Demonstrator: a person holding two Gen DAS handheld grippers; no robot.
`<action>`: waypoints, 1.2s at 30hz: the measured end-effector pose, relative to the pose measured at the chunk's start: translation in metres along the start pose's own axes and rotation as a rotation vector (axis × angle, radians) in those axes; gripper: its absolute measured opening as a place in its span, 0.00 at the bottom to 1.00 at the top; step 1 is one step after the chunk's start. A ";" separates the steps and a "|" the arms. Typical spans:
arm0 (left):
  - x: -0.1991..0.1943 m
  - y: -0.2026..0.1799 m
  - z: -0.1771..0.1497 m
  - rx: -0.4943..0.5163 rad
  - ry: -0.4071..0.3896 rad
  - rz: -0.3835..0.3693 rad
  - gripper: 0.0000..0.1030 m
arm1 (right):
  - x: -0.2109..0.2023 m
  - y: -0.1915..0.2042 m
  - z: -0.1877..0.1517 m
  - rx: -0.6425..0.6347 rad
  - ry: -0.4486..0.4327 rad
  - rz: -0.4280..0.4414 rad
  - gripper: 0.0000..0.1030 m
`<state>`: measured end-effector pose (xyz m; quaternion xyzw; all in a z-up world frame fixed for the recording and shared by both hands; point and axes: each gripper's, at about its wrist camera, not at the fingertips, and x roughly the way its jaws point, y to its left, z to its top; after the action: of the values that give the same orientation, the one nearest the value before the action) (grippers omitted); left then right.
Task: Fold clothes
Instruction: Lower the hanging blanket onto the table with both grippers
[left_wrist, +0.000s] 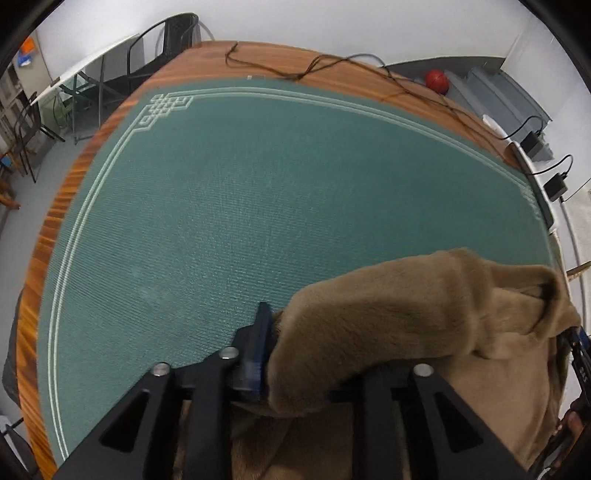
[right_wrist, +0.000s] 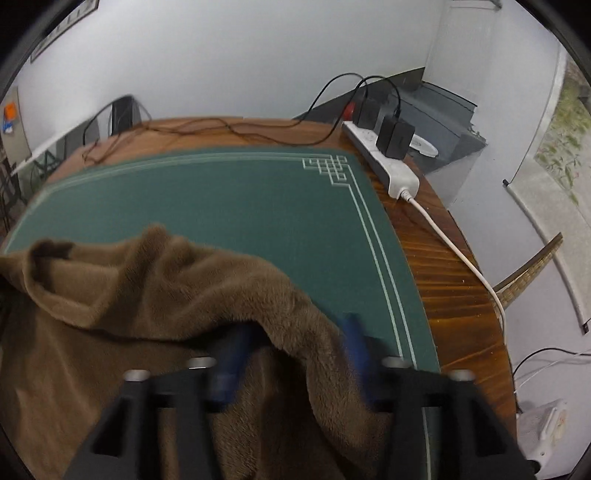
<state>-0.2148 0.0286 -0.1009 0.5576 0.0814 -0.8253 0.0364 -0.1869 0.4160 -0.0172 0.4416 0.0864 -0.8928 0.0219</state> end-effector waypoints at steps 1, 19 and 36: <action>-0.001 -0.001 0.001 0.003 -0.005 0.011 0.55 | -0.001 -0.004 0.002 -0.009 -0.005 -0.007 0.69; 0.017 -0.009 0.039 -0.098 0.028 -0.017 0.63 | 0.049 0.078 0.051 -0.195 0.036 0.183 0.69; -0.010 -0.009 0.009 -0.046 0.105 -0.146 0.71 | 0.002 0.079 0.030 -0.213 0.041 0.309 0.69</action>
<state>-0.2203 0.0354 -0.0872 0.5918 0.1426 -0.7932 -0.0153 -0.2031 0.3331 -0.0114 0.4628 0.1121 -0.8554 0.2036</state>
